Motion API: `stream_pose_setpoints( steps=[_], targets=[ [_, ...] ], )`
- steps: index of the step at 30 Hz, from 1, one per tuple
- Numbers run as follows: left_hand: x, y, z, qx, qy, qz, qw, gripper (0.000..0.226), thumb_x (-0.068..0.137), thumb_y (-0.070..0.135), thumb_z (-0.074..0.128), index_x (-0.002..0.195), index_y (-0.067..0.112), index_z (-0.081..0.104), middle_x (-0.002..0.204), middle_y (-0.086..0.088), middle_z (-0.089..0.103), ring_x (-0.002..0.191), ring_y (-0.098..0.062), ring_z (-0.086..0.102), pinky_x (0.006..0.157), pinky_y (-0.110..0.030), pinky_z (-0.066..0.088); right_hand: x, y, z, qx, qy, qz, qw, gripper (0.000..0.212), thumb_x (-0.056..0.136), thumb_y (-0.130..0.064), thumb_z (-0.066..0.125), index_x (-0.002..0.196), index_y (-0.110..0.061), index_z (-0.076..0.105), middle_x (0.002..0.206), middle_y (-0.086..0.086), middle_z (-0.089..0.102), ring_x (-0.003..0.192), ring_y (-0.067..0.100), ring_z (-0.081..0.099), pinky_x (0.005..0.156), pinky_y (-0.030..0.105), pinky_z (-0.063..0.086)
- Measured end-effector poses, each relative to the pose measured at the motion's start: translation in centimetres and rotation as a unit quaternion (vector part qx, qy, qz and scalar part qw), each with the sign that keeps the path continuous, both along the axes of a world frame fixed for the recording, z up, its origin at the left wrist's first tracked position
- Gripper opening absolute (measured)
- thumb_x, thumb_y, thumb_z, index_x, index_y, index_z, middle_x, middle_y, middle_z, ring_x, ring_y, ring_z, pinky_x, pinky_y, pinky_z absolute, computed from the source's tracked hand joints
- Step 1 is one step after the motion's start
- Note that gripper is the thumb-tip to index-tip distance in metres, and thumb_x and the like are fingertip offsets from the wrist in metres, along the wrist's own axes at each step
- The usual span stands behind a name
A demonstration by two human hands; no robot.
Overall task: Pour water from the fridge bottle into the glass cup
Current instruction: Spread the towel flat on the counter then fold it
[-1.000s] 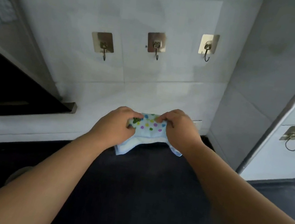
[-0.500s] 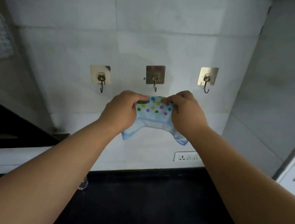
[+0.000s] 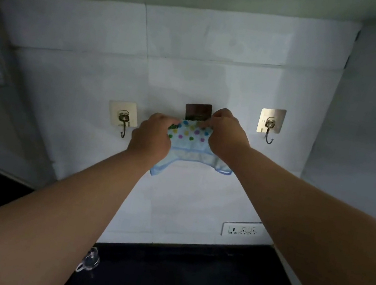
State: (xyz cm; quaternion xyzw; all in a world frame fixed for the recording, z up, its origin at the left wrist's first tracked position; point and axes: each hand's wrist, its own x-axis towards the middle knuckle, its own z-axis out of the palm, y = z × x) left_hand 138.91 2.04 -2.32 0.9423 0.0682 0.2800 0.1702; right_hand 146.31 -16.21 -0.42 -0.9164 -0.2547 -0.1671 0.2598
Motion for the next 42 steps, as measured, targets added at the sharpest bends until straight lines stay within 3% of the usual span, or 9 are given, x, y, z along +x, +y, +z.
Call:
stream_pose_setpoints(
  steps=[4, 10, 12, 16, 19, 21, 28, 33, 42],
  targets=[
    [1.4, 0.1, -0.4, -0.010, 0.056, 0.006, 0.998, 0.062, 0.092, 0.001, 0.042, 0.141, 0.032, 0.064, 0.143, -0.009, 0.055, 0.128, -0.034, 0.058, 0.106, -0.053, 0.049, 1.4, 0.3, -0.4, -0.002, 0.041, -0.009, 0.999, 0.043, 0.093, -0.009, 0.056, 0.128, -0.029, 0.071, 0.136, 0.002, 0.047, 0.122, 0.027, 0.054, 0.108, 0.038, 0.046],
    [1.8, -1.1, -1.1, -0.033, 0.133, 0.003, 0.991, 0.041, 0.085, 0.045, 0.047, 0.111, 0.039, 0.078, 0.115, 0.001, 0.071, 0.108, -0.032, 0.067, 0.092, -0.047, 0.057, 1.4, 0.6, -2.9, -0.025, 0.062, -0.014, 0.998, 0.032, 0.101, -0.026, 0.054, 0.125, -0.021, 0.073, 0.134, 0.010, 0.051, 0.118, 0.033, 0.059, 0.105, 0.041, 0.049],
    [2.1, -1.9, -1.6, -0.043, 0.079, 0.004, 0.996, 0.041, 0.091, 0.044, 0.046, 0.114, 0.033, 0.078, 0.116, -0.002, 0.068, 0.108, -0.031, 0.066, 0.089, -0.044, 0.056, 1.3, 0.8, -3.4, 0.016, 0.081, -0.022, 0.996, 0.032, 0.100, -0.024, 0.053, 0.122, -0.015, 0.074, 0.134, 0.011, 0.054, 0.118, 0.033, 0.060, 0.106, 0.041, 0.049],
    [1.8, -4.2, -2.0, -0.184, -0.003, -0.065, 0.981, 0.027, 0.103, 0.027, 0.053, 0.127, 0.023, 0.065, 0.112, 0.006, 0.068, 0.099, -0.015, 0.062, 0.084, -0.027, 0.049, 0.1, 0.9, -3.4, 0.202, 0.099, 0.007, 0.974, 0.040, 0.099, -0.029, 0.042, 0.126, -0.018, 0.069, 0.123, 0.007, 0.064, 0.109, 0.025, 0.063, 0.097, 0.037, 0.051],
    [2.2, -5.0, -2.7, -0.220, -0.024, -0.079, 0.972, 0.023, 0.105, 0.028, 0.056, 0.125, 0.021, 0.064, 0.102, 0.010, 0.066, 0.090, -0.010, 0.062, 0.064, -0.005, 0.040, -0.7, 1.2, -3.8, 0.207, 0.116, 0.044, 0.970, 0.025, 0.102, -0.029, 0.051, 0.120, -0.026, 0.068, 0.114, -0.001, 0.068, 0.102, 0.017, 0.065, 0.088, 0.027, 0.048],
    [2.0, -5.5, -2.8, -0.226, -0.035, -0.081, 0.970, 0.022, 0.107, 0.026, 0.055, 0.126, 0.019, 0.062, 0.102, 0.010, 0.064, 0.089, -0.009, 0.061, 0.060, -0.001, 0.040, -0.7, 1.4, -4.2, 0.210, 0.124, 0.041, 0.969, 0.022, 0.103, -0.027, 0.053, 0.120, -0.028, 0.067, 0.113, -0.005, 0.068, 0.101, 0.016, 0.066, 0.086, 0.023, 0.046],
    [1.8, -5.6, -2.1, -0.236, 0.041, -0.072, 0.968, 0.033, 0.105, 0.034, 0.057, 0.136, 0.024, 0.053, 0.127, 0.001, 0.069, 0.111, -0.022, 0.066, 0.087, -0.030, 0.044, -0.7, 1.1, -3.3, 0.161, 0.142, 0.026, 0.976, 0.026, 0.104, -0.020, 0.053, 0.128, -0.022, 0.063, 0.122, 0.003, 0.069, 0.107, 0.021, 0.064, 0.085, 0.025, 0.042],
    [0.8, -5.7, -0.2, -0.207, 0.095, -0.073, 0.971, 0.046, 0.100, 0.031, 0.063, 0.144, 0.024, 0.053, 0.136, -0.001, 0.066, 0.122, -0.025, 0.063, 0.097, -0.034, 0.047, -1.6, -0.6, -1.2, 0.058, 0.160, 0.052, 0.984, 0.049, 0.103, -0.023, 0.055, 0.151, -0.022, 0.047, 0.145, 0.006, 0.057, 0.129, 0.025, 0.056, 0.104, 0.031, 0.043],
    [-4.7, -7.2, 1.9, -0.199, 0.052, -0.091, 0.974, 0.049, 0.096, 0.016, 0.062, 0.143, 0.025, 0.056, 0.130, 0.009, 0.055, 0.115, -0.013, 0.053, 0.091, -0.027, 0.044, -4.5, -4.2, -0.4, 0.115, 0.107, 0.055, 0.986, 0.050, 0.098, -0.038, 0.063, 0.144, -0.024, 0.051, 0.140, -0.003, 0.057, 0.118, 0.016, 0.059, 0.091, 0.024, 0.040]
  ],
)
